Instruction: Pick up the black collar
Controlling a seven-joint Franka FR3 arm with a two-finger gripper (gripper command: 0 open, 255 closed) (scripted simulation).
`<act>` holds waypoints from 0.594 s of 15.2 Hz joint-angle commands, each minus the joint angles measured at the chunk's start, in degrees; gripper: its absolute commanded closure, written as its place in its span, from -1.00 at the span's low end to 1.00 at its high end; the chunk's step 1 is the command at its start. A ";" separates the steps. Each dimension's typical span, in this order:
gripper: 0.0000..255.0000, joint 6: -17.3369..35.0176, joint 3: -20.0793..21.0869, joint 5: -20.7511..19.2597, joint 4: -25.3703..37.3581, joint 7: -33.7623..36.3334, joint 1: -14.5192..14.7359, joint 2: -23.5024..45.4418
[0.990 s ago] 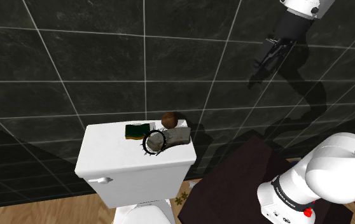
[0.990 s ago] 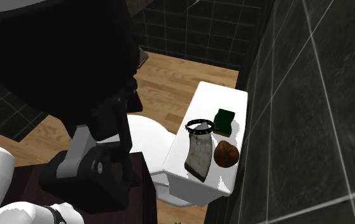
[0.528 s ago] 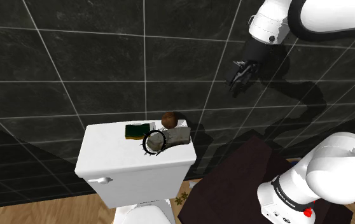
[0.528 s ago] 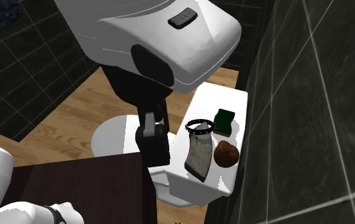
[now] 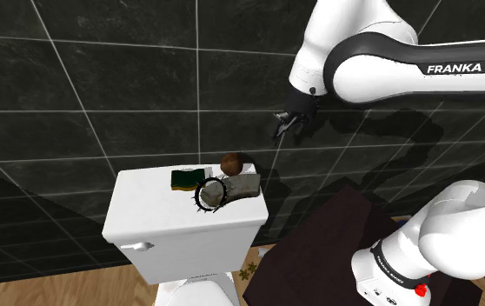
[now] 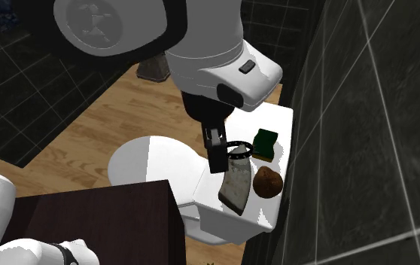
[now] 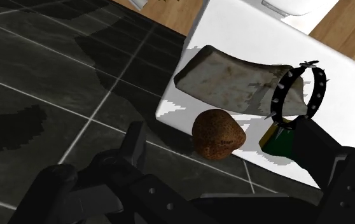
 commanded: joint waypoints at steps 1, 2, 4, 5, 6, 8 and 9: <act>-1.00 3.53 1.97 -0.73 0.01 1.90 -0.21 3.52; -1.00 5.18 3.03 -1.24 0.18 3.03 -0.35 5.40; -1.00 8.37 5.17 -2.62 0.77 5.49 -0.74 9.38; -1.00 9.89 6.22 -3.53 1.19 6.85 -0.98 11.48; -1.00 11.35 7.28 -4.59 1.70 8.29 -1.27 13.64; -1.00 14.06 9.24 -7.27 2.96 11.49 -1.84 18.16; -1.00 15.28 10.16 -8.90 3.72 13.25 -2.12 20.52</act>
